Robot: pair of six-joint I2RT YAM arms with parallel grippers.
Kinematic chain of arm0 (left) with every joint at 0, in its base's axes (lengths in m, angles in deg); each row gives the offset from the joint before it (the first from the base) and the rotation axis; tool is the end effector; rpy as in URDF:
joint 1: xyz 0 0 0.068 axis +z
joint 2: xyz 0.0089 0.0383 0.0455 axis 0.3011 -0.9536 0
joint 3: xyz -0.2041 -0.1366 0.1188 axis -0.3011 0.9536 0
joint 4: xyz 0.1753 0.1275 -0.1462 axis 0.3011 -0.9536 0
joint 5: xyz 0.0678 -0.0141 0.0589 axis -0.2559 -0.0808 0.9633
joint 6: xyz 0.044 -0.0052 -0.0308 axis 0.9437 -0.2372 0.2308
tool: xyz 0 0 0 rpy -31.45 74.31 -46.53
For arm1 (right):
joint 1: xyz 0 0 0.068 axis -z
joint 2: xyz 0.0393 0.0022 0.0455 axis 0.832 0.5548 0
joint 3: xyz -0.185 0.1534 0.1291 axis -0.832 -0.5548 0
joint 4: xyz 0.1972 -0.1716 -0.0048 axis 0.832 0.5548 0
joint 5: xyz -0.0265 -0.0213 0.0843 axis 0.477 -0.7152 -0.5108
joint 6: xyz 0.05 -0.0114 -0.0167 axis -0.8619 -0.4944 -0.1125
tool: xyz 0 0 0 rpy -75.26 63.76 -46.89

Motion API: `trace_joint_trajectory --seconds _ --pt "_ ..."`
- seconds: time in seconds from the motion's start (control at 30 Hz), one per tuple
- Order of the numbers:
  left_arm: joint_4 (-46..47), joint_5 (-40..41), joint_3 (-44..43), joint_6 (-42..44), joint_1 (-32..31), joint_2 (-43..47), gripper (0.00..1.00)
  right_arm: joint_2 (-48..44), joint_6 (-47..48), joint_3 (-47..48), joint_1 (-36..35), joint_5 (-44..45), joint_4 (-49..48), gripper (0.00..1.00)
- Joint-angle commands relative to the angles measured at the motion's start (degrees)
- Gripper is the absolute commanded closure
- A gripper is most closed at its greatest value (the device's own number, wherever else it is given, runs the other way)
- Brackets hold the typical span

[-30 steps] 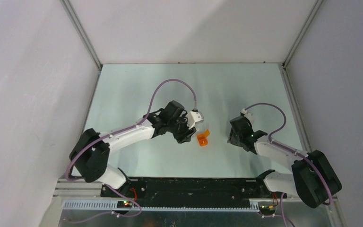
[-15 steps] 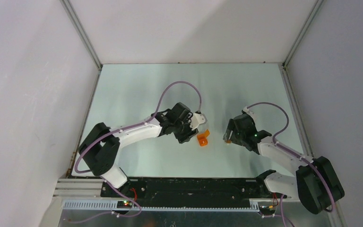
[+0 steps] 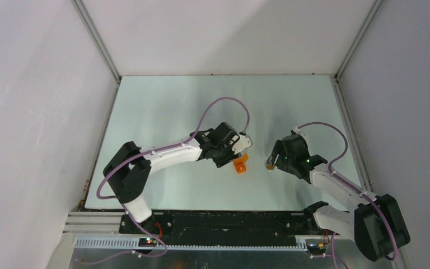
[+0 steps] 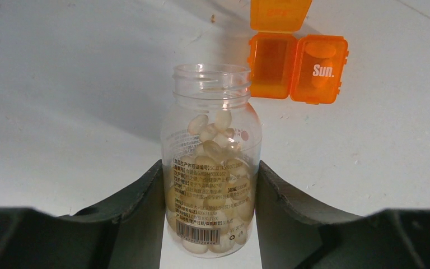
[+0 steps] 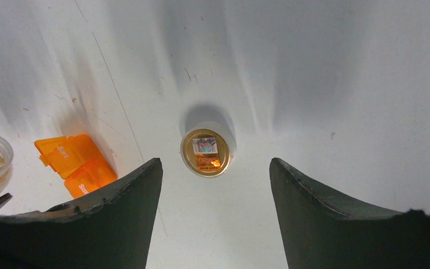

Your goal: Sort the pills into containers

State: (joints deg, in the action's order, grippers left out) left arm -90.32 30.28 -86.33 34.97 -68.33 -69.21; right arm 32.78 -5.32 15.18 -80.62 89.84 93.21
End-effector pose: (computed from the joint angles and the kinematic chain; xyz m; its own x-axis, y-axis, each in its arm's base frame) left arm 0.2182 -0.2680 0.2043 -0.2589 0.8207 -0.5094 0.9067 0.3882 0.1647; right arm 0.1869 0.0796 0.1803 -0.7662 0.3372 -0.5471 0.1868 0.9314 0.3125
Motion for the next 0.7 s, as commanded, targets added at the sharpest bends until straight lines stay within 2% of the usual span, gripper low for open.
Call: trace_joint_trajectory --seconds 0.0,0.3,0.67 --pt "-3.22 6.17 -3.62 1.75 -2.02 -1.94 1.0 -0.87 -1.37 1.6 0.93 -1.83 -0.16 0.26" --pt "-11.04 13.93 -9.81 1.76 -5.53 -6.45 1.0 0.1 -2.17 1.59 1.59 -2.1 0.61 0.28" --pt "-17.9 18.46 -15.63 0.81 -8.27 -11.02 1.0 0.87 -2.63 1.6 1.9 -0.8 1.96 0.3"
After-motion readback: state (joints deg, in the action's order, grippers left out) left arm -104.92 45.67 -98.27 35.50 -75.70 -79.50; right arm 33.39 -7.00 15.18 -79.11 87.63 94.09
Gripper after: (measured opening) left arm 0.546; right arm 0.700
